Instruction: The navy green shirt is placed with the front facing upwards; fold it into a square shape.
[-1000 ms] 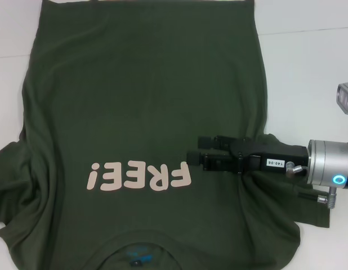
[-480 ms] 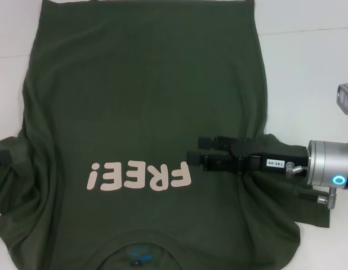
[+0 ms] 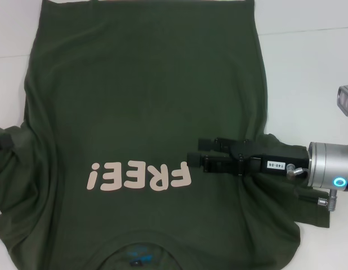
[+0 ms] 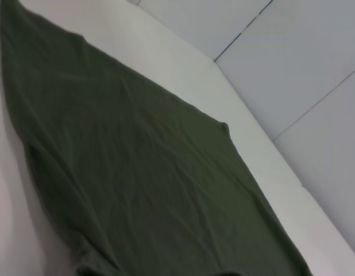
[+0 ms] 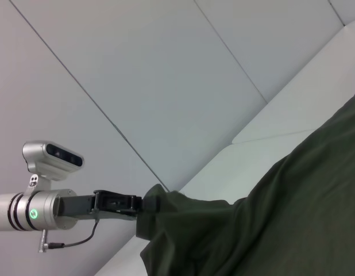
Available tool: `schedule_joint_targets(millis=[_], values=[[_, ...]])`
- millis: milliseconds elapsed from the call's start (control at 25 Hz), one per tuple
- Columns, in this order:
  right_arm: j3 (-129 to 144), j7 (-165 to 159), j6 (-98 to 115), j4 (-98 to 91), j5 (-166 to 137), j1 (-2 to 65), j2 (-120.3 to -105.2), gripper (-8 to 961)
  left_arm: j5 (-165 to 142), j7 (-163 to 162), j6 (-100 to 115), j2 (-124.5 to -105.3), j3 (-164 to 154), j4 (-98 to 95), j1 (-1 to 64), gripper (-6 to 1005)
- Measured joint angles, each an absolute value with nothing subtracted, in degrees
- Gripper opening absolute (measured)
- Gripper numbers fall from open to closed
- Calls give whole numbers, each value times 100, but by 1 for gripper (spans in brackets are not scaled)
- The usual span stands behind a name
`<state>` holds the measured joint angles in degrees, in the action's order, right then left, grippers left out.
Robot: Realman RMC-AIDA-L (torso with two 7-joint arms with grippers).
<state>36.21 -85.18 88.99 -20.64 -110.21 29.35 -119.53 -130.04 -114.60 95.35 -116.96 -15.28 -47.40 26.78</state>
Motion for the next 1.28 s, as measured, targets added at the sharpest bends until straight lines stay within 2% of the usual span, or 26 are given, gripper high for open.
schedule_joint_targets(millis=[920, 1280], values=[[3621, -8541, 8903, -2056, -11021, 2935, -11952, 915, -13410, -11647, 9165, -11527, -1531, -5524, 2775, 21], [3621, -8527, 8887, -2057, -11021, 2944, -11952, 915, -13230, -11944, 9689, -11566, -1581, -5396, 2950, 20]])
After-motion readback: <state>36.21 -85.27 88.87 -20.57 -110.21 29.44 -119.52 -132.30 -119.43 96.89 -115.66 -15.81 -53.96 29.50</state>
